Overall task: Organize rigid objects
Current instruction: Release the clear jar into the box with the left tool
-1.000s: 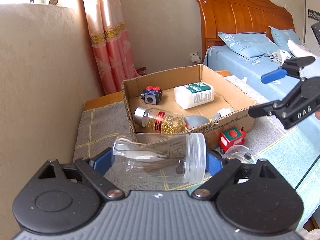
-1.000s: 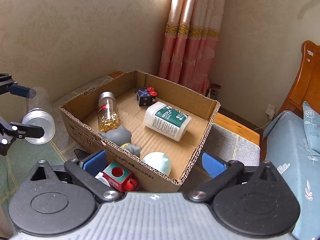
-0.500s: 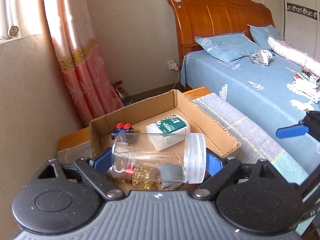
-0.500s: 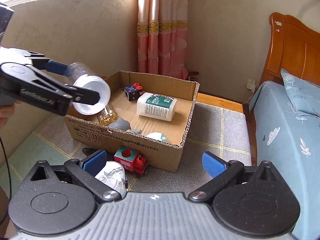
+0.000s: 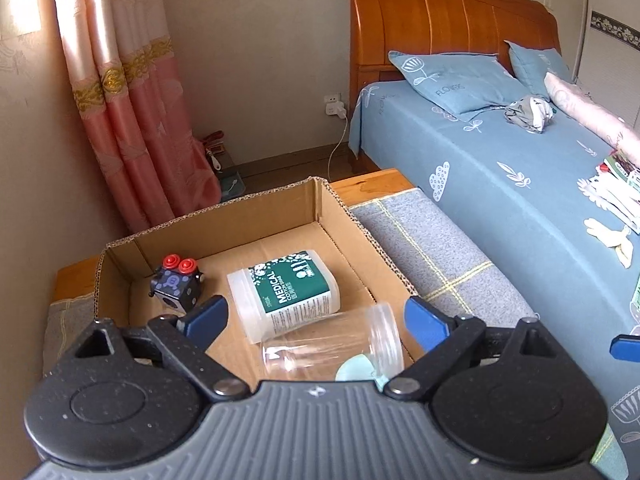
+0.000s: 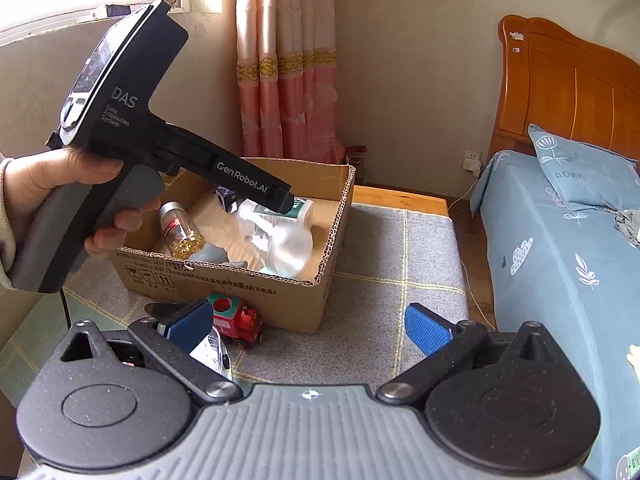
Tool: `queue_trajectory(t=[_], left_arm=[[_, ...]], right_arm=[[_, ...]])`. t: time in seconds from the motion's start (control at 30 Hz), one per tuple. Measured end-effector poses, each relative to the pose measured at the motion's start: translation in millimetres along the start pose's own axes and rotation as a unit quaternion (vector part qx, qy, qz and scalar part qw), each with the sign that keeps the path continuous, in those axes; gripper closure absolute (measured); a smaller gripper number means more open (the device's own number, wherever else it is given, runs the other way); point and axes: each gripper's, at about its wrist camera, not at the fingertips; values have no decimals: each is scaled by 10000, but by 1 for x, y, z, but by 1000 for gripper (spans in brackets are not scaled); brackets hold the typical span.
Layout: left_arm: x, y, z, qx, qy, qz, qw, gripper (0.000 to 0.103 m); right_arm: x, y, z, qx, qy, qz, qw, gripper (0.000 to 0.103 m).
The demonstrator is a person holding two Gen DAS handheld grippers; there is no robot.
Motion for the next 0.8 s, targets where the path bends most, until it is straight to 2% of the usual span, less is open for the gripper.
queue_trajectory(t=[0.47, 0.63, 0.8], left_arm=[[-23, -18, 46, 264, 170, 16, 9995, 2], [-34, -37, 61, 335, 337, 131, 9988, 2], [-51, -65, 71, 344, 484, 459, 9972, 2]], right_arm=[[-11, -1, -3, -31, 124, 17, 9999, 0], [-17, -5, -6, -89, 132, 13, 9999, 0], [-22, -12, -11, -175, 242, -23, 9995, 0]])
Point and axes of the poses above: each gripper's, at about its wrist camera, not at the fingertips, and z roughly against the way its jaws point, x to its right, y to its top, and after that the axes turned 12 degrees about z, right-handed
